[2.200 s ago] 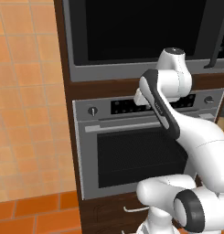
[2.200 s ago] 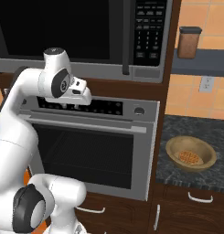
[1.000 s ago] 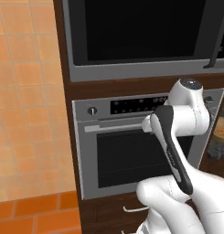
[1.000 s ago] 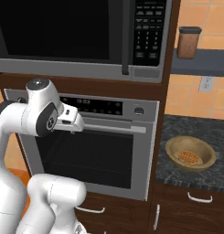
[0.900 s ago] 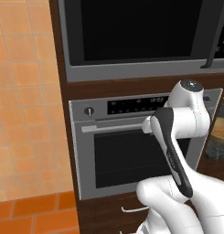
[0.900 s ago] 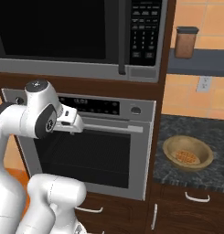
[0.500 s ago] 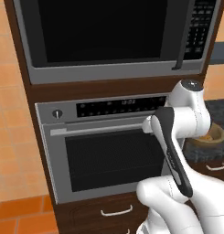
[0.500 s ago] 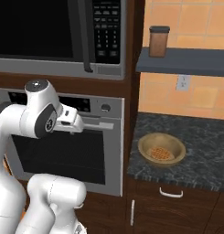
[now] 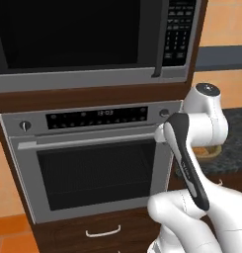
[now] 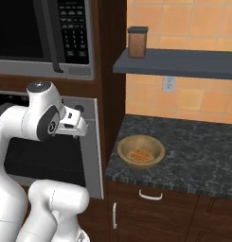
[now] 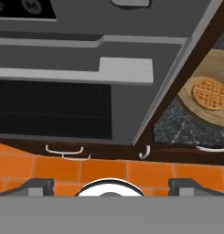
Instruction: Open the microwave, place the bowl with waffle inside the microwave, then close the microwave door and turn it on.
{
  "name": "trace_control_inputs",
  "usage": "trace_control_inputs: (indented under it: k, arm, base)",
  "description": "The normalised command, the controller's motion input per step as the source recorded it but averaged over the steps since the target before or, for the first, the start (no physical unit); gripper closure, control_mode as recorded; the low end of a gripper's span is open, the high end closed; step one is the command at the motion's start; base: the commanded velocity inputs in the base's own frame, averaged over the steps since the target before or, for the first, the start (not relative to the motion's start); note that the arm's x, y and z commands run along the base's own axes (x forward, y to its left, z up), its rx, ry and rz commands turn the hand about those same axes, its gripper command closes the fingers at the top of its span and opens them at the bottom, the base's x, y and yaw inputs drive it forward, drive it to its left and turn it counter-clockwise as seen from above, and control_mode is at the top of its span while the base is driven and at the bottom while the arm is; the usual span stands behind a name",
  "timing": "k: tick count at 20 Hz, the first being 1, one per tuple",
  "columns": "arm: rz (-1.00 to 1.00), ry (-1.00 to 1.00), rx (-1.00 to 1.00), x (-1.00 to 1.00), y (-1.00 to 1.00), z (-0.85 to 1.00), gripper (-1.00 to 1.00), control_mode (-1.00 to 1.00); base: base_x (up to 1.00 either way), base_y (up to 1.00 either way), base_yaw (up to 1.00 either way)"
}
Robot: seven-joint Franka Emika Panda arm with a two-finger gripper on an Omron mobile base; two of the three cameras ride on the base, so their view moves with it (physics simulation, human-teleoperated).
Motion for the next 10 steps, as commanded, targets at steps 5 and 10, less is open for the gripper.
trace_control_inputs:
  k: [5, 10]
  arm:
    - [0.00, 0.00, 0.00, 0.00, 0.00, 0.00, -1.00, 1.00]
    - [0.00, 0.00, 0.00, 0.00, 0.00, 0.00, -1.00, 1.00]
  base:
    - [-0.21, -0.32, 0.12]
    - [-0.17, -0.20, 0.24]
